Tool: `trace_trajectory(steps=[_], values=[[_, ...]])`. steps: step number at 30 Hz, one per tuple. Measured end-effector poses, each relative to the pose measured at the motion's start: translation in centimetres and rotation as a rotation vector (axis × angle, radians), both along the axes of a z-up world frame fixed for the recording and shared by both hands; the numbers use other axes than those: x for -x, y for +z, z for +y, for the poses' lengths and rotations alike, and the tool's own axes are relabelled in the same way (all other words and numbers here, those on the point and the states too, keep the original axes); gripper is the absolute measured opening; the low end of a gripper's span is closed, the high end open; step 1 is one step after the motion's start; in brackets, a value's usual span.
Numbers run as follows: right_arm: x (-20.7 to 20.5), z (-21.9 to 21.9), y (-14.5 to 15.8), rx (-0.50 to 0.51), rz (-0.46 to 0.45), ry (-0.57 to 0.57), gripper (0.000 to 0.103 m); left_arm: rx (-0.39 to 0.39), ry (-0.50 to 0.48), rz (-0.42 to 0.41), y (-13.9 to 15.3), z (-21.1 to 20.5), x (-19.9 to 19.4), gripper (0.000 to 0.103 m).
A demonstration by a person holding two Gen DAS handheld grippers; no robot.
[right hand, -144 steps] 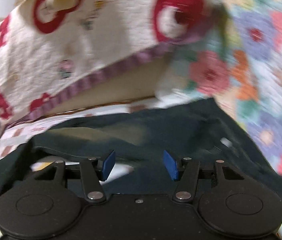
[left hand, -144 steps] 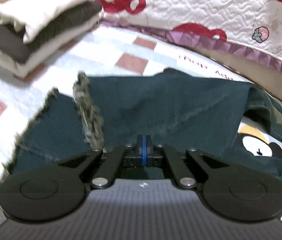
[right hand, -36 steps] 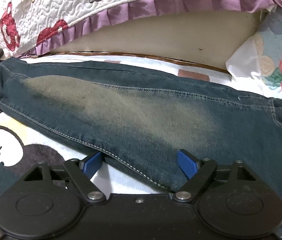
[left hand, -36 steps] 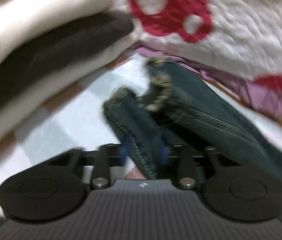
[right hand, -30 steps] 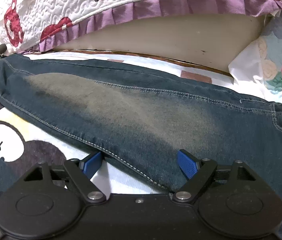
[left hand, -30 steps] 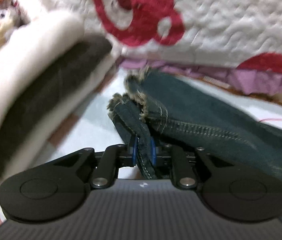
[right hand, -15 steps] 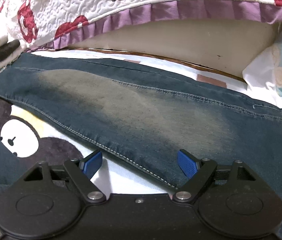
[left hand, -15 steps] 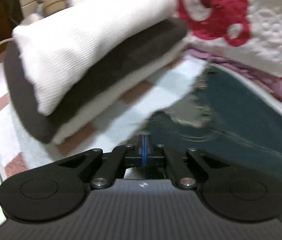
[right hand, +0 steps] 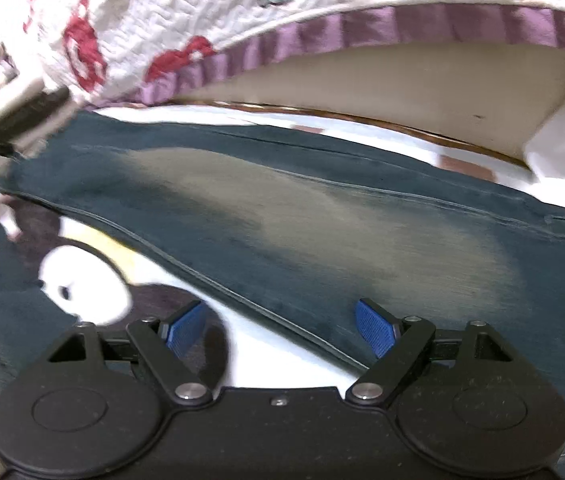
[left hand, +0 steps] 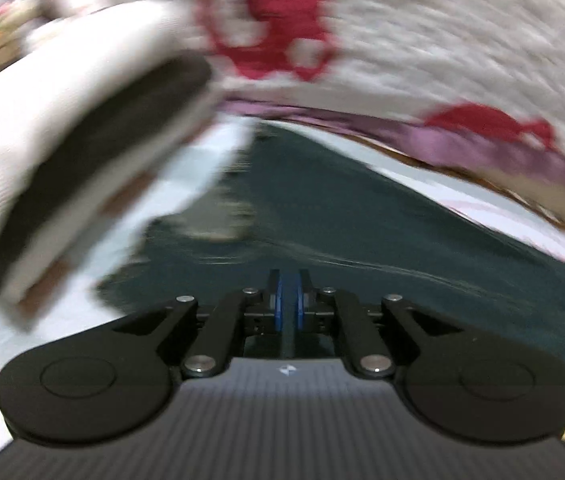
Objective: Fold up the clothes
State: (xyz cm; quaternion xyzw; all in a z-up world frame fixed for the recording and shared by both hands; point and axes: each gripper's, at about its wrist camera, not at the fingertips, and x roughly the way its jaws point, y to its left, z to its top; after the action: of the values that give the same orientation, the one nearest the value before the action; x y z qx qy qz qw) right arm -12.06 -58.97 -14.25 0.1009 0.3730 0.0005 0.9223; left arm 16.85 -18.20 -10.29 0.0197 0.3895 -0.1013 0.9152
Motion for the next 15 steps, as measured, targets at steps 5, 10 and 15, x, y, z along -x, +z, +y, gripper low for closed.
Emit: trace_trajectory(steps=[5, 10, 15], values=[[-0.8, 1.6, 0.5, -0.152, -0.032, 0.091, 0.082, -0.07, -0.218, 0.0, -0.2, -7.1, 2.4, 0.025], [0.0, -1.4, 2.4, -0.364, -0.098, 0.051, 0.073, -0.05, -0.306, 0.03, 0.3, -9.4, 5.0, 0.034], [1.2, -3.5, 5.3, -0.189, -0.115, -0.051, 0.074, -0.118, -0.295, 0.034, 0.7, -6.8, 8.0, 0.047]])
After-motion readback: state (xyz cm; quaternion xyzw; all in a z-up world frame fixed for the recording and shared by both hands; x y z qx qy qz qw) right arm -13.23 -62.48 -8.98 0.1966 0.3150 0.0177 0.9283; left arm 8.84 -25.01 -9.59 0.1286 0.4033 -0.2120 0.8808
